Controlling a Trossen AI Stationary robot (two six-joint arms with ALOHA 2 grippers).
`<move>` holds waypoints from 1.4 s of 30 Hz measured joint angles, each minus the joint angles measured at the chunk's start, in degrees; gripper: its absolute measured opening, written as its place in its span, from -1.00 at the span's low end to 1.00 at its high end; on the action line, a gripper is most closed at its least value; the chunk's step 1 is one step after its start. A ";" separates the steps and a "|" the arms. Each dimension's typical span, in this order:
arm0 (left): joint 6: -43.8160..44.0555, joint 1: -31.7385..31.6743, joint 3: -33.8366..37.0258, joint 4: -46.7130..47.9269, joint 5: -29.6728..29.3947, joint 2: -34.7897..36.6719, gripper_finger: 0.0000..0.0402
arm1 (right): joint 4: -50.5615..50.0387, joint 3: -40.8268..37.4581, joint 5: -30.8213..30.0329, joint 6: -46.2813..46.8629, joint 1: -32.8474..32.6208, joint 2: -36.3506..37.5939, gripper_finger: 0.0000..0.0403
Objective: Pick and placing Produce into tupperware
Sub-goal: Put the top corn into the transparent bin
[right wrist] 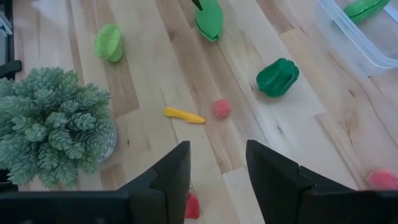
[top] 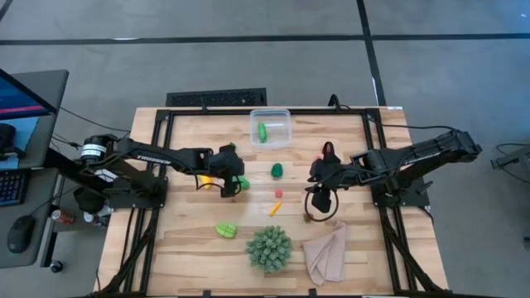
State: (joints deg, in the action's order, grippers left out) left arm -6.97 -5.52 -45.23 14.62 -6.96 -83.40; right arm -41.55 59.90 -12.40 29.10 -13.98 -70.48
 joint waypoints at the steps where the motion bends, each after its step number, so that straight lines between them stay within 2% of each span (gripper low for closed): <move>1: 0.87 0.00 0.00 -0.25 -0.02 0.00 0.39 | 0.01 0.00 0.00 0.00 0.00 0.00 -0.27; 10: 2.49 0.00 -0.02 -0.84 -0.06 0.00 0.39 | 0.18 0.00 -0.46 -0.02 0.22 0.00 -0.30; 12: 4.21 0.00 -0.02 0.98 0.48 0.00 0.39 | 0.18 0.00 -1.26 -0.01 0.22 0.00 -0.30; 16: 2.35 0.00 1.23 1.73 3.43 -0.35 0.39 | 0.18 0.00 -1.44 -0.02 0.24 0.00 -0.29; 29: 4.30 0.00 1.94 -0.79 7.54 -11.65 0.39 | 0.18 0.00 -3.28 0.23 0.22 0.00 -0.31; 42: 4.92 -0.02 0.96 -1.10 7.75 -11.87 0.39 | 0.07 0.00 -3.17 0.89 0.20 0.00 -0.33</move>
State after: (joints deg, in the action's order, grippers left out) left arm -2.04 -5.54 -44.27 13.51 0.79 -95.26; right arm -41.47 59.90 -15.57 29.99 -13.78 -70.48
